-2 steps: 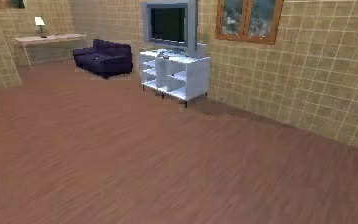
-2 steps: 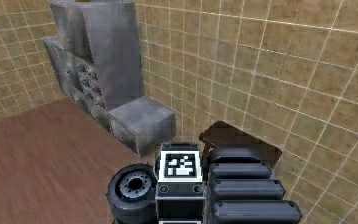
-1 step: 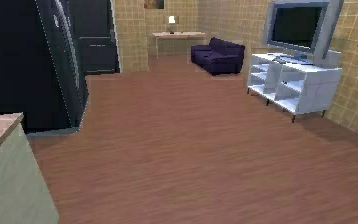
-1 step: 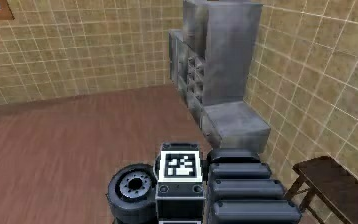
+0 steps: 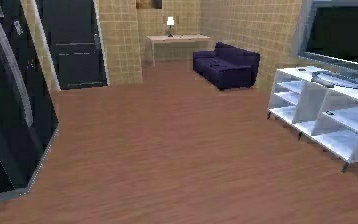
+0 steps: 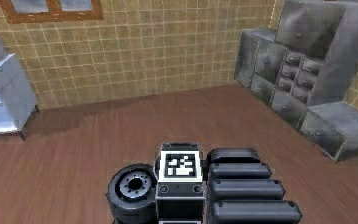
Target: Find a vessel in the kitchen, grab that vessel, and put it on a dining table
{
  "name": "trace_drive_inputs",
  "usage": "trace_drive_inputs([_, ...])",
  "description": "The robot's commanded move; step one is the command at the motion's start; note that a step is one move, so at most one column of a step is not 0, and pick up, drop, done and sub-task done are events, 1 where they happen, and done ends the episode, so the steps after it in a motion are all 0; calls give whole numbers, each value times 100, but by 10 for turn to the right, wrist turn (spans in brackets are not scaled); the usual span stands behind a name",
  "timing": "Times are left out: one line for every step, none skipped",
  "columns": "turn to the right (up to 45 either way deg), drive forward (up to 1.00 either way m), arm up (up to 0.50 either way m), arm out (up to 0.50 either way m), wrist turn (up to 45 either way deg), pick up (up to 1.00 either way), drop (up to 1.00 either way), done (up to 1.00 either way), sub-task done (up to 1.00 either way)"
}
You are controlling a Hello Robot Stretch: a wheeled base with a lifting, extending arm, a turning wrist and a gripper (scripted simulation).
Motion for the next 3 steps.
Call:
trace_drive_inputs([0,100,0,0,0,0,0,0,0])
trace_drive_inputs([0,100,0,0,0,0,0,0,0])
trace_drive_inputs([-30,0,0,0,0,0,0,0,0])
